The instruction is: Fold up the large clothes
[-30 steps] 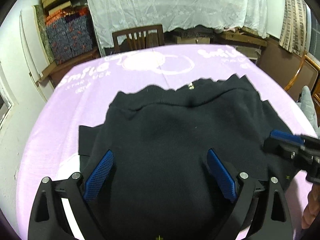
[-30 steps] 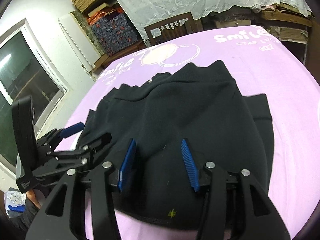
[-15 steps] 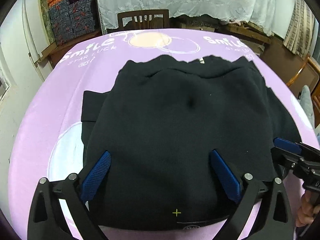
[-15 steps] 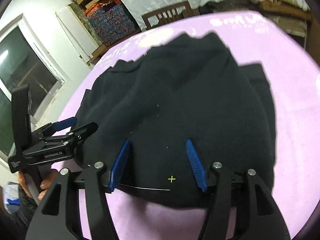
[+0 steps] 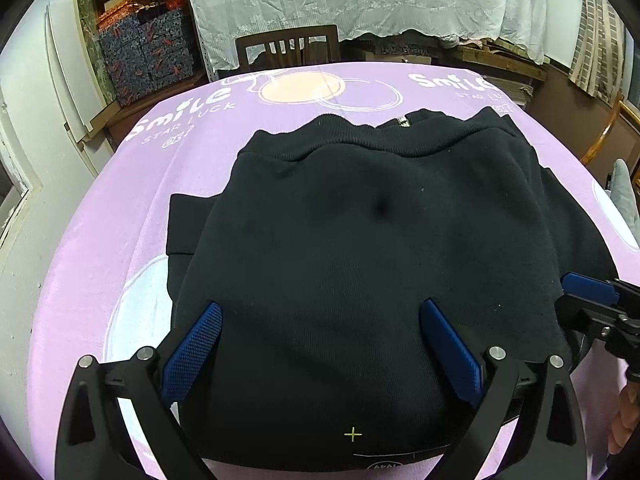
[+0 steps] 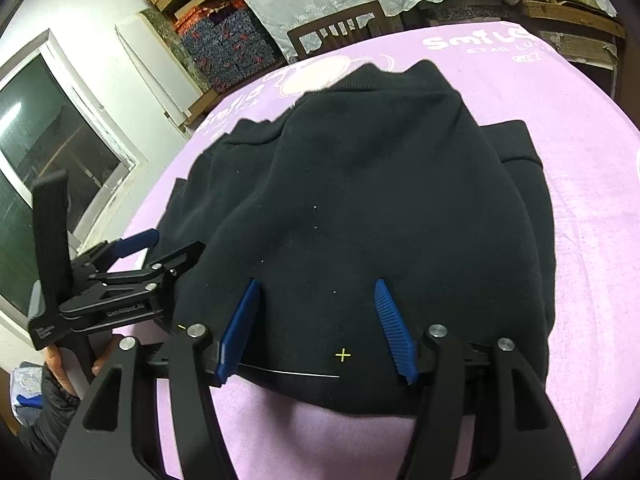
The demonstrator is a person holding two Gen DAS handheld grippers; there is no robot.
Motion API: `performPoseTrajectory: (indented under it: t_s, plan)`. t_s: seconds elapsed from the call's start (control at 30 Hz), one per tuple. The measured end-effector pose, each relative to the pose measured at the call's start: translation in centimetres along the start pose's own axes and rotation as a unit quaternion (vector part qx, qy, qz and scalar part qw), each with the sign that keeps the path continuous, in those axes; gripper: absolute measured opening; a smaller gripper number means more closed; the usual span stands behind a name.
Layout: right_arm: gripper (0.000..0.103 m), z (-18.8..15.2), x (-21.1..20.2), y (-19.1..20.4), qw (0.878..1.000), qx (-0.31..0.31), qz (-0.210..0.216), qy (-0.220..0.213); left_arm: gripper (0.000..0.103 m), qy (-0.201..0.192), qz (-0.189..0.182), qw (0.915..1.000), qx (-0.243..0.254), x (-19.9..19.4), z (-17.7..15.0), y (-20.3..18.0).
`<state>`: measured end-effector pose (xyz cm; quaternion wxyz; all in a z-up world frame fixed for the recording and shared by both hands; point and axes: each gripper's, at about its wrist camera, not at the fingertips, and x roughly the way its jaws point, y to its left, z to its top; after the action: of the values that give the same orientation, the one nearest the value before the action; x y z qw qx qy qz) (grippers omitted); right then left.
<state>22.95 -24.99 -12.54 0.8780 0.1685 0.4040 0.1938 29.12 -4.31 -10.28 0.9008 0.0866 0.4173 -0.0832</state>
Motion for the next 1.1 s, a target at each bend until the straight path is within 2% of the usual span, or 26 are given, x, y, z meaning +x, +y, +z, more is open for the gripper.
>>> performPoseTrajectory:
  t_s: [0.07,0.13,0.27,0.37,0.57,0.67,0.73,0.87,1.0,1.07,1.1]
  plan:
    - [0.059,0.7,-0.9,-0.2,0.999,0.019,0.023,-0.02,0.1,0.009,-0.009,0.9999,-0.01,-0.2,0.9,0.3]
    - [0.059,1.7,-1.3,-0.1,0.998,0.031,0.04,-0.022,0.1,0.009,-0.014,0.9997,-0.02,-0.8,2.6,0.5]
    - [0.059,5.9,-1.9,0.1,0.998,0.033,0.022,-0.058,0.1,-0.024,-0.005,0.9993,-0.028,-2.2,6.0,0.3]
    - [0.059,8.0,-0.7,-0.5,0.997,0.05,0.009,-0.06,0.1,-0.032,0.012,0.9986,-0.039,-1.3,7.5,0.1]
    - [0.058,8.8,3.1,-3.0,0.996,0.075,-0.033,-0.039,0.1,0.012,0.022,0.9989,-0.041,4.0,7.1,0.0]
    - [0.058,8.6,4.3,-5.0,0.995,0.088,-0.019,-0.031,0.1,0.015,-0.005,0.9983,-0.057,5.5,6.5,0.8]
    - [0.056,8.7,4.5,-5.5,0.996,0.086,-0.015,-0.03,0.1,0.012,-0.009,0.9985,-0.053,5.6,6.4,0.9]
    - [0.044,8.3,4.1,-6.2,0.996,0.084,-0.017,-0.036,0.1,0.006,-0.008,0.9987,-0.05,6.0,6.3,1.0]
    - [0.031,8.4,3.8,-7.6,0.992,0.118,0.004,-0.037,0.1,0.007,-0.012,0.9985,-0.053,6.1,6.4,1.0]
    - [0.019,8.3,3.4,-8.6,0.988,0.149,0.016,-0.035,0.1,0.007,-0.012,0.9986,-0.052,6.0,6.5,0.9]
    - [0.017,8.2,3.1,-9.0,0.986,0.161,0.016,-0.036,0.1,0.008,-0.012,0.9985,-0.052,6.0,6.5,1.0]
